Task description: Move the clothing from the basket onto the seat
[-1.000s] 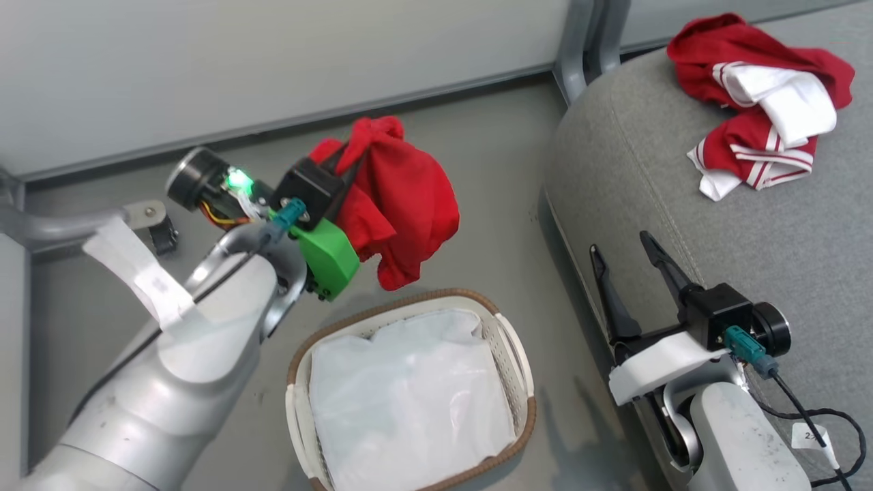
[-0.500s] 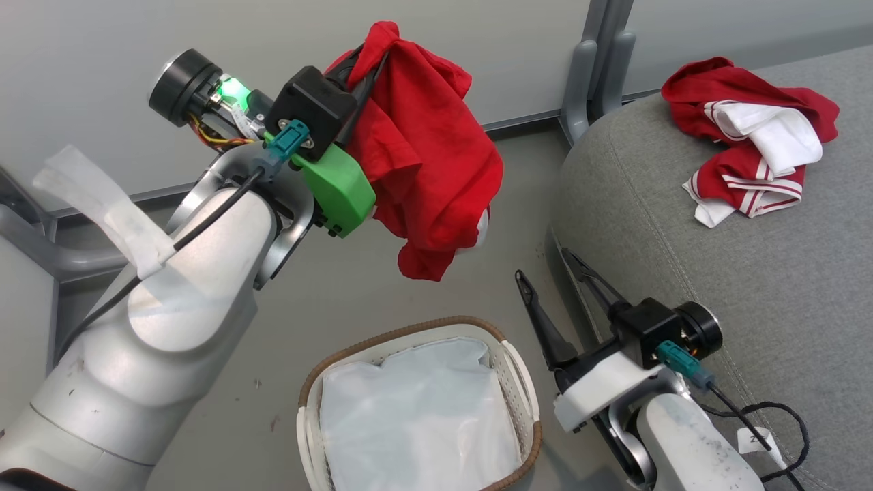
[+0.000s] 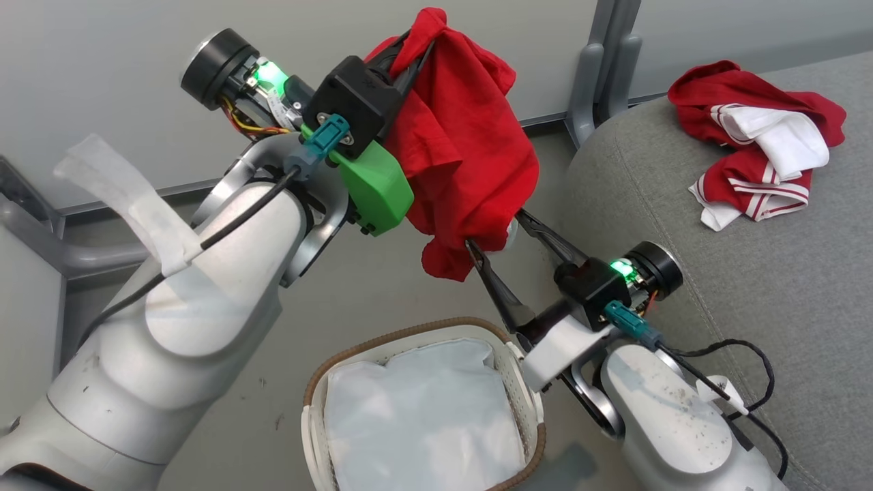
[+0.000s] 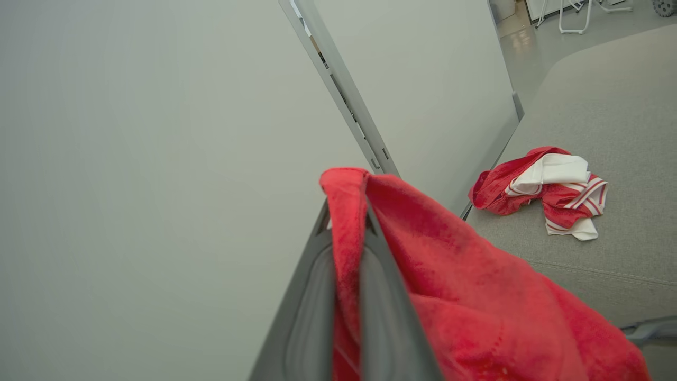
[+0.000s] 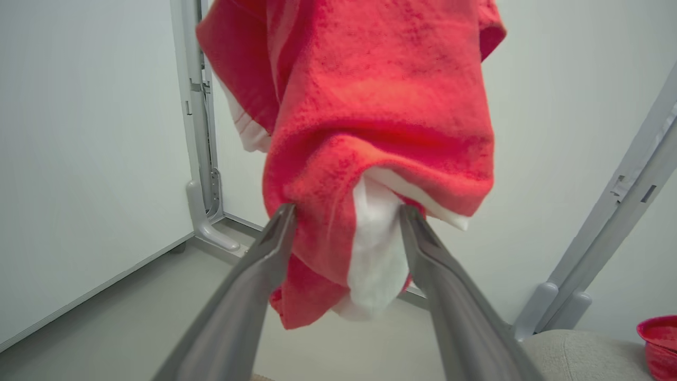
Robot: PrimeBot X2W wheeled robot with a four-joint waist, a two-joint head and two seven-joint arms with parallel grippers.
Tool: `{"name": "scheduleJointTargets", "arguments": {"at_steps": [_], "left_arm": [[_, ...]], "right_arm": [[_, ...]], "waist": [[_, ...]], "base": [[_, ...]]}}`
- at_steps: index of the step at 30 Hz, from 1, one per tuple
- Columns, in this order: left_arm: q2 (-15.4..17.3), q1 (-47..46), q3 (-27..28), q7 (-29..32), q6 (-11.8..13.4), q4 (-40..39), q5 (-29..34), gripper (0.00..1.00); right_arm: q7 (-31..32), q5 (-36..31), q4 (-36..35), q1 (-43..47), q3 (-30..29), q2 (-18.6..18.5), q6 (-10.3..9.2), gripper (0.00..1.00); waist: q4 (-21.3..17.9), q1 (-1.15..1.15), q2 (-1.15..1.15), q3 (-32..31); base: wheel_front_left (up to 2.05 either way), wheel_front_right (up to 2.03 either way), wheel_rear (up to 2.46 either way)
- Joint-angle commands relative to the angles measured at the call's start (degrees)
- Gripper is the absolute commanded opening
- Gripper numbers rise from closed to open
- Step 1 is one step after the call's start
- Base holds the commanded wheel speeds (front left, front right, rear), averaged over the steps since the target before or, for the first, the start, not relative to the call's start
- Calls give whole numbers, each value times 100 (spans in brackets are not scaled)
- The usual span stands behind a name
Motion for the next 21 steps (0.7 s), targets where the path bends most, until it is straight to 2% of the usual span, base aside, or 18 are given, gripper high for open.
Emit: {"name": "scheduleJointTargets", "arguments": {"at_steps": [1, 15, 16, 17, 19, 21], "left_arm": [[-37, -97, -18, 20, -2, -60, -35, 0], [-259, 143, -291, 9, -50, -520, -227, 0], [-266, 169, -298, 4, -50, -548, -250, 0], [-267, 198, -305, 2, -45, -579, -263, 0], [-246, 251, -303, -4, -13, -609, -307, 0], [-215, 331, -274, 2, 23, -604, -360, 0]], "right_arm": [[-11, -35, 70, -120, 24, -21, -8, 100], [-11, 142, 333, -894, 90, -19, -8, 100], [-11, 148, 354, -913, 88, -20, -8, 55], [-11, 149, 375, -938, 82, -20, -8, 25], [-11, 143, 386, -977, 78, -18, -8, 0], [-11, 177, 321, -978, 40, -21, -8, 0]], "waist": [[37, 0, 0, -15], [304, 0, 0, -109], [317, 0, 0, -114], [333, 0, 0, -120], [358, 0, 0, -128], [373, 0, 0, -133]], "base": [[0, 0, 0], [0, 0, 0], [0, 0, 0], [0, 0, 0], [0, 0, 0], [0, 0, 0]]}}
